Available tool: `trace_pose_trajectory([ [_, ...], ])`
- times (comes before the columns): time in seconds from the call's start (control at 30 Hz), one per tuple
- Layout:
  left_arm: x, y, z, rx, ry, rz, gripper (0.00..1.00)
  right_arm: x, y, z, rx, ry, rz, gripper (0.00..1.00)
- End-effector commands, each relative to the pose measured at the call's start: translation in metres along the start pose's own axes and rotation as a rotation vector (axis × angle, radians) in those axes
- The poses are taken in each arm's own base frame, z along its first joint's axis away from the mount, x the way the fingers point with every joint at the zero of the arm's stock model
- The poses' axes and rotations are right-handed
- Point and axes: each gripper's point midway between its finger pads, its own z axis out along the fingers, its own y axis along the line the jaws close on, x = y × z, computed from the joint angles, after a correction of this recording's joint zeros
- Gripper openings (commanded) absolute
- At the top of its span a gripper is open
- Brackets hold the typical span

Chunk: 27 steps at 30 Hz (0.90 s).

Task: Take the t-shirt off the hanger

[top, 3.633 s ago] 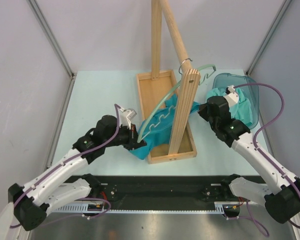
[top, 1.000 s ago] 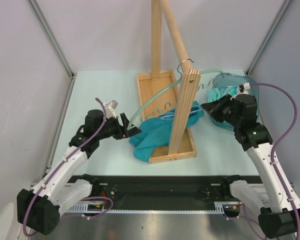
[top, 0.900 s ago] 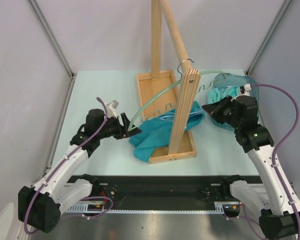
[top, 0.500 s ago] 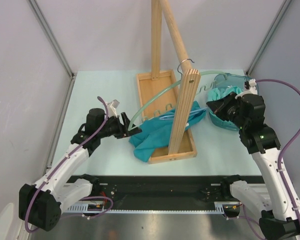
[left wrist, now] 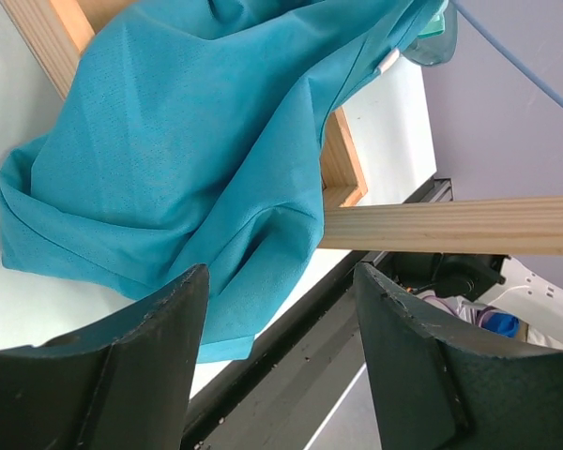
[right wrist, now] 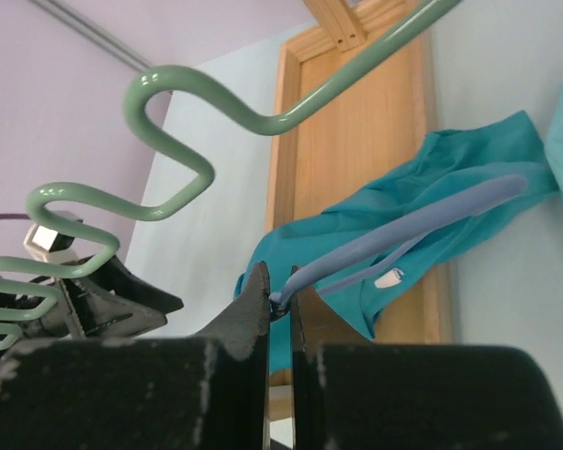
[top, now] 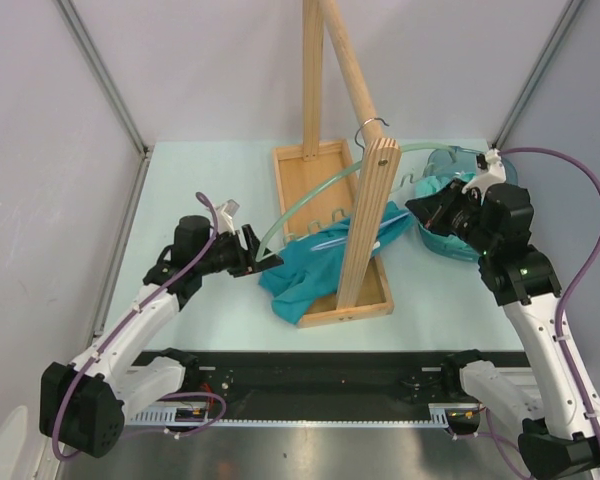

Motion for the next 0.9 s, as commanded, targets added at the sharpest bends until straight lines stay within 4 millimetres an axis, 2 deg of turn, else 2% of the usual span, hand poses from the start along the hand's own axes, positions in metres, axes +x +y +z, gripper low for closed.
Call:
trace_pose_trajectory([
  [0.0,-0.011,-0.01,-0.004,0.032,-0.019,0.036,0.68,0.0,0.036,-0.027,-0.157,0.03,-0.023,0.0],
  [0.07,-0.011,-0.011,-0.004,0.036,-0.019,0.044,0.68,0.01,0.041,-0.038,-0.209,0.058,-0.037,0.0],
  [0.1,-0.009,-0.009,-0.004,0.032,-0.016,0.041,0.68,0.016,0.036,-0.041,-0.189,0.073,-0.034,0.0],
  [0.2,-0.007,-0.005,-0.002,0.028,-0.013,0.031,0.68,0.015,0.018,-0.048,-0.104,0.042,-0.012,0.0],
  [0.37,-0.009,-0.009,-0.001,0.044,-0.015,0.031,0.68,0.017,0.026,-0.048,-0.143,0.065,-0.001,0.0],
  [0.4,-0.009,-0.01,-0.003,0.041,-0.017,0.032,0.68,0.018,0.02,-0.043,-0.118,0.071,-0.02,0.0],
  [0.47,-0.011,-0.01,-0.003,0.034,-0.023,0.04,0.68,0.01,0.017,-0.039,-0.09,0.058,-0.046,0.0],
  [0.57,-0.014,-0.01,-0.006,0.026,-0.027,0.051,0.68,-0.001,-0.001,-0.027,0.016,0.039,-0.096,0.0],
  [0.63,-0.017,-0.006,-0.008,-0.001,-0.027,0.06,0.7,-0.007,-0.02,-0.016,0.12,0.035,-0.117,0.0],
  [0.73,-0.03,-0.009,-0.016,-0.027,-0.047,0.085,0.76,-0.019,-0.035,-0.013,0.241,0.027,-0.159,0.0],
  [0.8,-0.04,-0.015,-0.02,-0.028,-0.067,0.095,0.78,-0.035,-0.048,-0.02,0.35,-0.029,-0.178,0.0],
  [0.87,-0.048,-0.023,-0.02,-0.001,-0.086,0.102,0.79,-0.042,-0.054,-0.023,0.396,-0.062,-0.186,0.0],
])
